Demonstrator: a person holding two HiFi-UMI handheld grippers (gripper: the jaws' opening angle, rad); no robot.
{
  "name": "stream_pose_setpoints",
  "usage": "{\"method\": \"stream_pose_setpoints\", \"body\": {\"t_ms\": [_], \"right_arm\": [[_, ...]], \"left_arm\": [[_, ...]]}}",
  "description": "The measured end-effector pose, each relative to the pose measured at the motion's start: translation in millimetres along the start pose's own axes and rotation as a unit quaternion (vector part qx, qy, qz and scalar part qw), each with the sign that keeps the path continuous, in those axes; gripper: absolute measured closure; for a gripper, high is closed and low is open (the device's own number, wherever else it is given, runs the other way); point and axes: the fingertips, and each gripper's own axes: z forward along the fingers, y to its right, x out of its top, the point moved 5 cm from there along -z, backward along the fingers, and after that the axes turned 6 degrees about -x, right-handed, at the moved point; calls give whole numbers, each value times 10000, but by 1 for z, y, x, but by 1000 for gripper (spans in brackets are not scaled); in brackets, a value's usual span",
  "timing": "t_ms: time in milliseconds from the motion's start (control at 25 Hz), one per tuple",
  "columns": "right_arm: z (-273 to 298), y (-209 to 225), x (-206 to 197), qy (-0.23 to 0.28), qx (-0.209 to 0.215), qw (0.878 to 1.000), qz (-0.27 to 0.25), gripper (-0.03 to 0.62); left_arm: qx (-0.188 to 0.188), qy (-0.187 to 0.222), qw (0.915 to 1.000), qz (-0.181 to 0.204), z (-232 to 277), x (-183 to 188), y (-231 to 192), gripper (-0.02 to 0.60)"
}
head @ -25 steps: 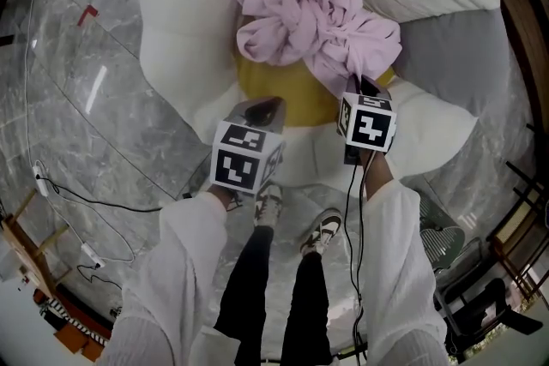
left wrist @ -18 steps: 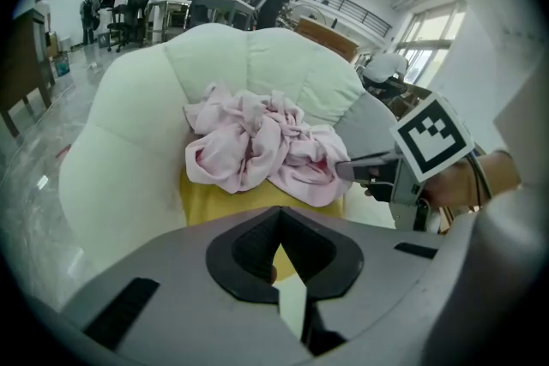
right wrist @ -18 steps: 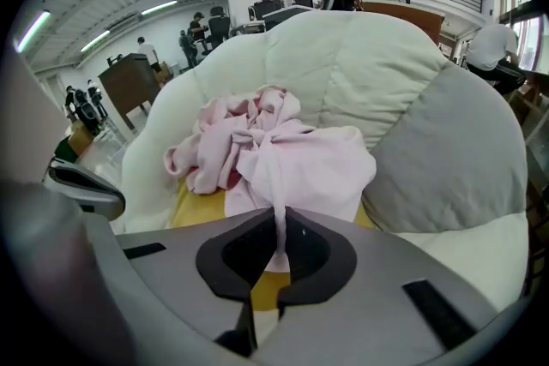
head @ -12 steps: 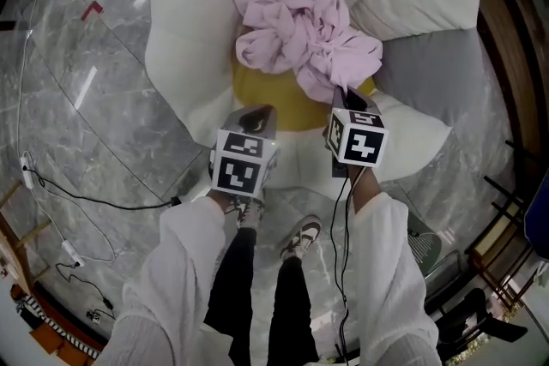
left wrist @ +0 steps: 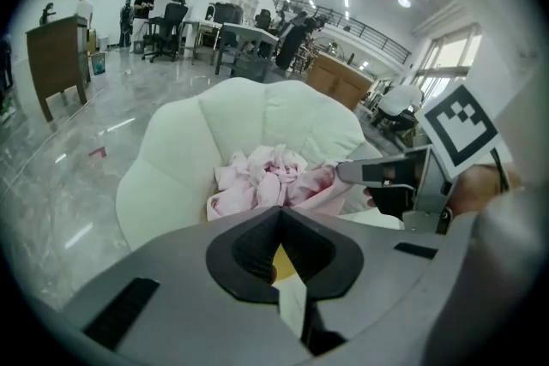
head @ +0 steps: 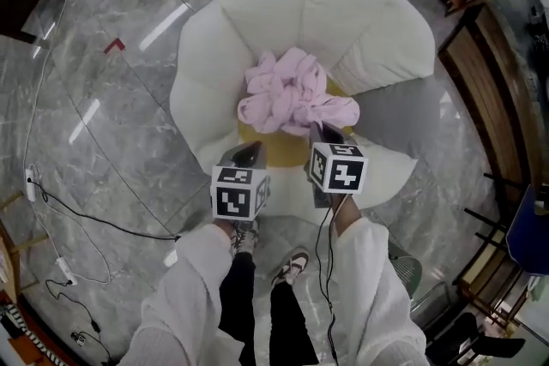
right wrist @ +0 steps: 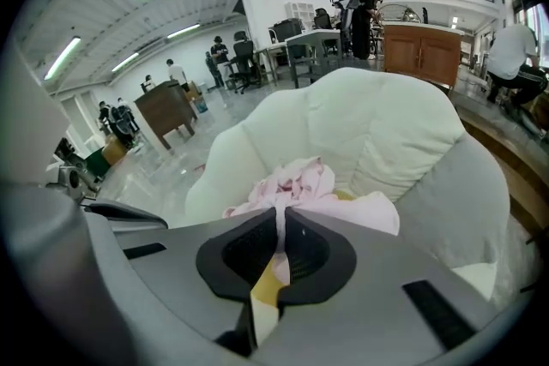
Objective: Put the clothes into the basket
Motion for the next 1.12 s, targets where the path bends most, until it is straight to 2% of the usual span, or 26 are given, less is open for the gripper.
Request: {"method": "stream_pose_setpoints", "body": {"t_ms": [160,360,560,800,960,1120], "right_arm": [[-39,-16,15,12,140,9998,139,565],[-91,-33,16,23,256,9949,979,565],[-159,-33,8,69,256,9896,1415,565],[-241,-30,3,280,187,9831,1797,565],[-282,-34,-2,351,113,9816,1875,565],[-318,-32,-4,424,31,9808,1904,565]], "left_arm": [[92,126,9998,-124,-30,11,9,577],[168,105,9995,-263,-73,13,19,577],[68,18,9997,-240,-123,7,52,577],[214,44,9990,-387,-169,7,82,577],[33,-109,9994,-339,-193,5,110,577],[-232,-262,9994,-82,-212,9,144,577]]}}
